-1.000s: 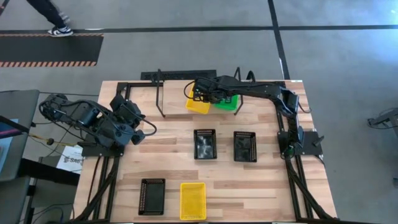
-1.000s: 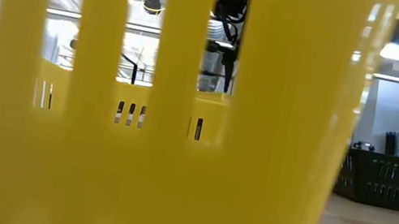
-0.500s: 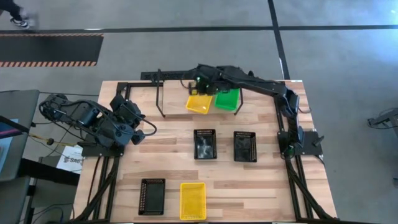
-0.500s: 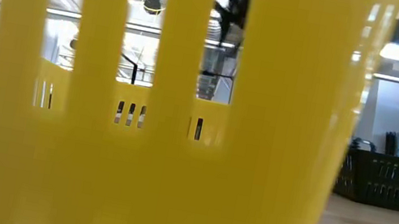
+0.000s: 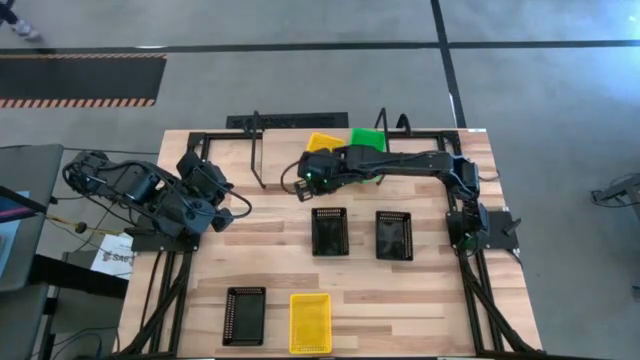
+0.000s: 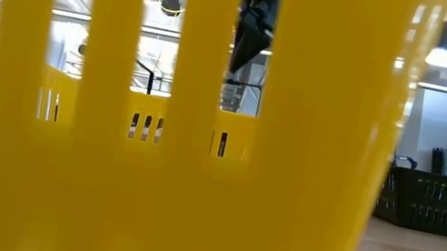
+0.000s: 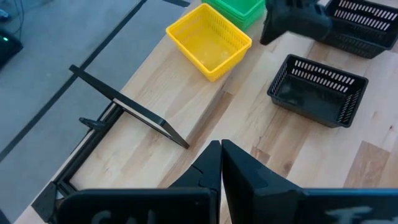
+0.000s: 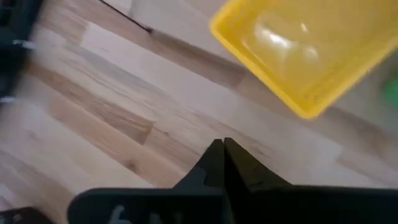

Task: Stack baskets on shelf by color
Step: Stack the right yellow bin on the yellow bin on the shelf

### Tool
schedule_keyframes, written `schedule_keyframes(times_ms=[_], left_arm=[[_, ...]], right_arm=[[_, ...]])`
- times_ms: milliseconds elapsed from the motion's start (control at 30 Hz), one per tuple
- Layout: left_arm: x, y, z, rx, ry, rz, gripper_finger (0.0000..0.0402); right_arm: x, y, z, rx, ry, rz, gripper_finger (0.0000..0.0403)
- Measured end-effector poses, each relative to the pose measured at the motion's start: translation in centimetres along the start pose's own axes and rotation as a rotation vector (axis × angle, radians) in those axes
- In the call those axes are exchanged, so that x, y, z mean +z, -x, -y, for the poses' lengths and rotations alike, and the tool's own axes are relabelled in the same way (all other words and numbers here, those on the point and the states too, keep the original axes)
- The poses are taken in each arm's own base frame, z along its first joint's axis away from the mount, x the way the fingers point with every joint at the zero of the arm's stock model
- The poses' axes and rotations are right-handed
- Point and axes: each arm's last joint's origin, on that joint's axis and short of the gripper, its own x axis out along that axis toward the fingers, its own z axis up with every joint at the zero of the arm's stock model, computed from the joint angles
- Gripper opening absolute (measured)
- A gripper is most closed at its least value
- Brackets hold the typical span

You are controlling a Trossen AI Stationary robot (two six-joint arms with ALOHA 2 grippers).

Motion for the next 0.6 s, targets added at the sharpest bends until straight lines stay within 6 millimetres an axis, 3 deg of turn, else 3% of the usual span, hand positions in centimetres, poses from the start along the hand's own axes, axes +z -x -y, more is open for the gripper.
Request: schedule_keyframes(times_ms=[167, 300, 600], left_arm=[[0.0, 0.0, 0.0, 0.0, 0.005, 0.0, 0.0], [0.0, 0.0, 0.0, 0.0, 0.005, 0.0, 0.0], [0.0, 0.0, 0.0, 0.0, 0.005, 0.001, 0.0]], right_arm=[[-0.3, -1.0, -0.1, 0.023, -0.044, 0.014, 0.0025], [-0.2, -1.3, -0.4, 0.066, 0.012, 0.042, 0.0006], [-0.2, -1.3, -1.0, 0.111, 0.119, 0.059, 0.0004]])
